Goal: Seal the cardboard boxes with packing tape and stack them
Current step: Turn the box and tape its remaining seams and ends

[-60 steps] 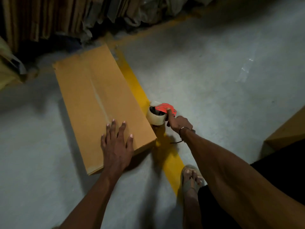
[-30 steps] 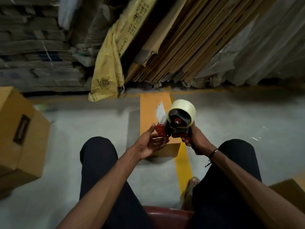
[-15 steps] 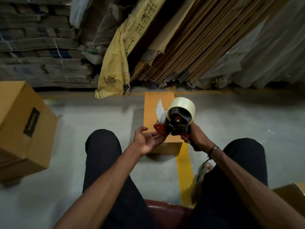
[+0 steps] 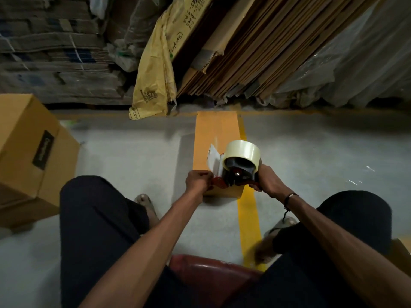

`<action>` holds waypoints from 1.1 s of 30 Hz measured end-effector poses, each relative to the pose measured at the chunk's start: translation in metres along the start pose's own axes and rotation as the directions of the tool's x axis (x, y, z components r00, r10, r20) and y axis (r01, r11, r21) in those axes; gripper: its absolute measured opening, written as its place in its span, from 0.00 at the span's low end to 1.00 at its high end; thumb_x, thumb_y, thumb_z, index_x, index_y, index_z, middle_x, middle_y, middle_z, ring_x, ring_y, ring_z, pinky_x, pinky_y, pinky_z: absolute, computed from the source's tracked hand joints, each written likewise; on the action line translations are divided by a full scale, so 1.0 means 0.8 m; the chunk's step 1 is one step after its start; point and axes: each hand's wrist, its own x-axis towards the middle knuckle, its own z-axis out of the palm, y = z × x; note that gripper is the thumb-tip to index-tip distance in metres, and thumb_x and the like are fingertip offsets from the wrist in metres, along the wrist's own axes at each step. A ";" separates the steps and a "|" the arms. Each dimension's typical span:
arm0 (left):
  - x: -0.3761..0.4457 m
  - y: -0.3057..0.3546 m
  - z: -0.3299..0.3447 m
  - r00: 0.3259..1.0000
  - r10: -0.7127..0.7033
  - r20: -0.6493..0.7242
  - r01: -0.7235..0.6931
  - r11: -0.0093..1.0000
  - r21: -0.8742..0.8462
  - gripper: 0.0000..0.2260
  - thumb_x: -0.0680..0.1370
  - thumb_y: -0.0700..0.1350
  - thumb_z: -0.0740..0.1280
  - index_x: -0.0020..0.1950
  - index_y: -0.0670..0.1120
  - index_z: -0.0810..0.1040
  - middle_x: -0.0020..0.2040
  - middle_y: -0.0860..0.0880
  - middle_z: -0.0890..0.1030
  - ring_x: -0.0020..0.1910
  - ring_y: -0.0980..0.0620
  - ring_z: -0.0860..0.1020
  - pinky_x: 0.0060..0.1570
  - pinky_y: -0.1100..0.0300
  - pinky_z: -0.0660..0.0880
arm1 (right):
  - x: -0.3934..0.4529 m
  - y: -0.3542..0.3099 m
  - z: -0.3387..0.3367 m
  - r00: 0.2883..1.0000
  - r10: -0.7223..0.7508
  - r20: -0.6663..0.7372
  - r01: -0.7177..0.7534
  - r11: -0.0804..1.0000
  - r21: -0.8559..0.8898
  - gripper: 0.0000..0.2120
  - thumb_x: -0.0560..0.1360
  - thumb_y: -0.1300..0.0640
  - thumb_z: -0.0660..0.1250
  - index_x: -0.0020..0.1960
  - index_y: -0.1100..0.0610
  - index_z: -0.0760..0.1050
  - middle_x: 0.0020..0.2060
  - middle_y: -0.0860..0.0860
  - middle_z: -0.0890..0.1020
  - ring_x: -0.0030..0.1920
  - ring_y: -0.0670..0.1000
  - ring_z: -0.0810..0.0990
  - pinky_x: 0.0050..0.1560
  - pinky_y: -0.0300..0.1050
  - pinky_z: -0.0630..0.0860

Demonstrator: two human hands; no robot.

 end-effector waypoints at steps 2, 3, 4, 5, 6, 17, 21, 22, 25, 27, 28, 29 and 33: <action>0.020 -0.012 -0.001 0.997 0.058 -0.057 -0.050 0.991 0.127 0.07 0.76 0.34 0.72 0.38 0.40 0.84 0.37 0.37 0.81 0.37 0.46 0.80 0.31 0.58 0.75 | 0.022 0.004 0.004 0.990 0.127 0.061 -0.123 0.991 -0.056 0.22 0.74 0.65 0.67 0.67 0.63 0.68 0.28 0.50 0.81 0.26 0.51 0.76 0.32 0.50 0.75; 0.030 -0.015 -0.002 0.995 0.081 -0.067 -0.069 0.985 0.159 0.06 0.75 0.34 0.73 0.39 0.39 0.85 0.35 0.36 0.80 0.35 0.50 0.78 0.28 0.57 0.72 | 0.036 0.006 0.008 0.988 0.141 0.059 -0.138 0.989 -0.052 0.27 0.75 0.66 0.67 0.71 0.64 0.63 0.29 0.51 0.82 0.26 0.53 0.77 0.32 0.51 0.77; 0.040 -0.017 -0.003 0.993 0.099 -0.072 -0.085 0.981 0.172 0.05 0.75 0.35 0.73 0.40 0.40 0.86 0.36 0.38 0.83 0.35 0.52 0.77 0.28 0.56 0.72 | 0.048 0.005 0.013 0.992 0.116 0.055 -0.113 0.992 -0.056 0.26 0.77 0.66 0.66 0.72 0.64 0.62 0.29 0.52 0.82 0.28 0.55 0.79 0.33 0.52 0.78; 0.053 -0.018 -0.005 0.991 0.109 -0.079 -0.094 0.980 0.175 0.05 0.76 0.37 0.73 0.40 0.42 0.86 0.35 0.43 0.83 0.36 0.53 0.78 0.30 0.59 0.72 | 0.064 0.007 0.019 0.998 0.061 0.031 -0.058 0.994 -0.091 0.23 0.79 0.64 0.64 0.72 0.64 0.63 0.30 0.53 0.82 0.30 0.57 0.80 0.34 0.53 0.78; 0.068 -0.019 -0.010 0.989 0.110 -0.094 -0.093 0.980 0.174 0.05 0.76 0.39 0.75 0.40 0.44 0.87 0.35 0.47 0.84 0.37 0.53 0.80 0.32 0.62 0.73 | 0.082 0.010 0.022 1.000 0.022 -0.006 -0.023 0.990 -0.137 0.18 0.82 0.62 0.61 0.70 0.66 0.66 0.33 0.54 0.82 0.33 0.57 0.81 0.36 0.51 0.78; 0.237 -0.093 -0.083 0.981 0.076 -0.177 -0.001 0.921 0.390 0.15 0.77 0.56 0.74 0.34 0.50 0.85 0.35 0.50 0.85 0.40 0.45 0.82 0.44 0.53 0.77 | 0.184 0.100 0.041 0.992 0.124 -0.021 -0.125 0.958 -0.259 0.14 0.85 0.58 0.60 0.69 0.60 0.66 0.29 0.50 0.81 0.28 0.54 0.79 0.36 0.54 0.78; 0.266 -0.122 -0.079 0.982 0.058 -0.181 0.029 0.895 0.445 0.15 0.78 0.56 0.72 0.35 0.50 0.85 0.40 0.51 0.86 0.44 0.46 0.82 0.47 0.54 0.77 | 0.197 0.145 0.066 0.980 0.191 -0.058 -0.199 0.914 -0.353 0.19 0.87 0.50 0.54 0.56 0.66 0.72 0.27 0.46 0.78 0.27 0.47 0.74 0.32 0.46 0.66; 0.273 -0.129 -0.078 0.981 0.053 -0.185 0.038 0.888 0.458 0.15 0.78 0.57 0.72 0.35 0.51 0.85 0.40 0.51 0.85 0.44 0.46 0.82 0.47 0.54 0.77 | 0.199 0.152 0.071 0.978 0.202 -0.052 -0.206 0.897 -0.392 0.20 0.87 0.51 0.55 0.59 0.69 0.73 0.28 0.47 0.78 0.27 0.49 0.72 0.31 0.46 0.62; 0.287 -0.142 -0.073 0.980 0.028 -0.196 0.071 0.874 0.481 0.16 0.78 0.58 0.72 0.35 0.51 0.85 0.39 0.52 0.84 0.44 0.45 0.81 0.48 0.52 0.78 | 0.210 0.167 0.080 0.977 0.214 -0.016 -0.201 0.886 -0.418 0.19 0.87 0.53 0.54 0.70 0.65 0.67 0.30 0.51 0.74 0.28 0.48 0.67 0.31 0.46 0.59; 0.294 -0.146 -0.071 0.980 0.007 -0.198 0.090 0.872 0.480 0.15 0.78 0.58 0.72 0.36 0.51 0.86 0.40 0.53 0.85 0.45 0.46 0.81 0.50 0.51 0.79 | 0.217 0.175 0.081 0.976 0.218 0.005 -0.196 0.890 -0.412 0.19 0.87 0.54 0.55 0.73 0.63 0.63 0.29 0.48 0.71 0.28 0.45 0.65 0.32 0.47 0.61; 0.299 -0.149 -0.071 0.980 0.001 -0.198 0.096 0.873 0.479 0.15 0.78 0.58 0.71 0.36 0.51 0.86 0.40 0.53 0.85 0.46 0.46 0.81 0.52 0.50 0.79 | 0.220 0.173 0.082 0.971 0.239 0.019 -0.211 0.890 -0.403 0.19 0.87 0.55 0.55 0.74 0.64 0.65 0.29 0.47 0.70 0.28 0.45 0.64 0.32 0.48 0.61; 0.303 -0.153 -0.070 0.981 -0.006 -0.194 0.099 0.874 0.475 0.15 0.78 0.58 0.71 0.36 0.52 0.86 0.40 0.54 0.85 0.46 0.46 0.82 0.53 0.50 0.79 | 0.223 0.175 0.081 0.968 0.249 0.017 -0.221 0.888 -0.402 0.19 0.87 0.54 0.54 0.73 0.65 0.67 0.29 0.46 0.69 0.28 0.45 0.65 0.33 0.48 0.62; 0.309 -0.165 -0.066 0.980 -0.034 -0.194 0.124 0.873 0.472 0.14 0.77 0.58 0.70 0.36 0.53 0.86 0.42 0.53 0.86 0.48 0.46 0.82 0.55 0.48 0.79 | 0.235 0.172 0.081 0.965 0.258 -0.037 -0.247 0.862 -0.442 0.36 0.84 0.41 0.42 0.56 0.74 0.71 0.31 0.48 0.71 0.30 0.45 0.67 0.34 0.45 0.63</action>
